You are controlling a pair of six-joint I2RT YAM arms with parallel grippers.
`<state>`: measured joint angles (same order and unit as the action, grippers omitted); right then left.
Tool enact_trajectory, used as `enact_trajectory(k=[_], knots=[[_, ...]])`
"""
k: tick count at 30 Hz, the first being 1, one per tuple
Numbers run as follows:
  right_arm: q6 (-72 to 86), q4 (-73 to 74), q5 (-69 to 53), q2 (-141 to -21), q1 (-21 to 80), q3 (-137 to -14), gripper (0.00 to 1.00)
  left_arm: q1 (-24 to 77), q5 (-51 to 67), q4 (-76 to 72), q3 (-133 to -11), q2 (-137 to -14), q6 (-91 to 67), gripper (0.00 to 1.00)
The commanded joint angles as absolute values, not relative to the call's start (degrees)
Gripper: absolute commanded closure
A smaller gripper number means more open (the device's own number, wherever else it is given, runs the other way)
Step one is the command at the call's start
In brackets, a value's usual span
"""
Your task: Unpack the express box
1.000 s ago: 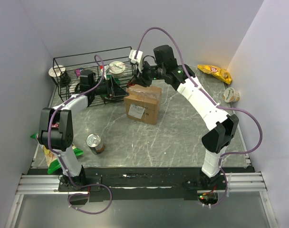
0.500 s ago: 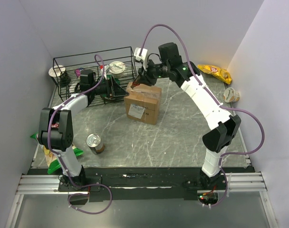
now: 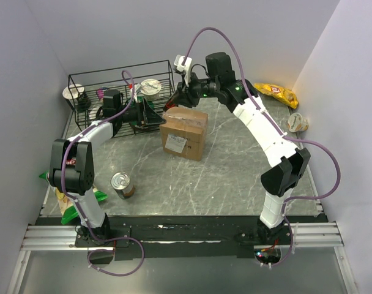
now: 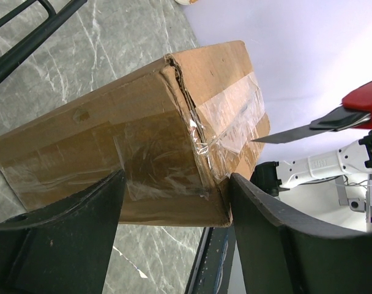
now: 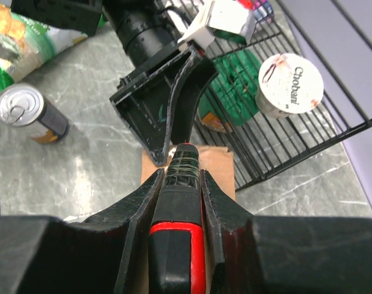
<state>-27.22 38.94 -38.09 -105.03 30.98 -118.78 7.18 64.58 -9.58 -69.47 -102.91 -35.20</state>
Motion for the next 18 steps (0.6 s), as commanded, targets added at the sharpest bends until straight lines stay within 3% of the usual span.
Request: enact_trajectory(k=[1, 18], knots=[[-26.4, 33.1, -38.5, -103.1, 31.8, -118.8, 1.0, 8.0, 56.3, -4.4, -68.6, -105.6, -29.6, 0.28], [-30.8, 36.1, -39.6, -105.1, 32.1, -119.2, 1.0, 8.0, 56.2, -3.8, -68.6, -105.7, -29.1, 0.28]])
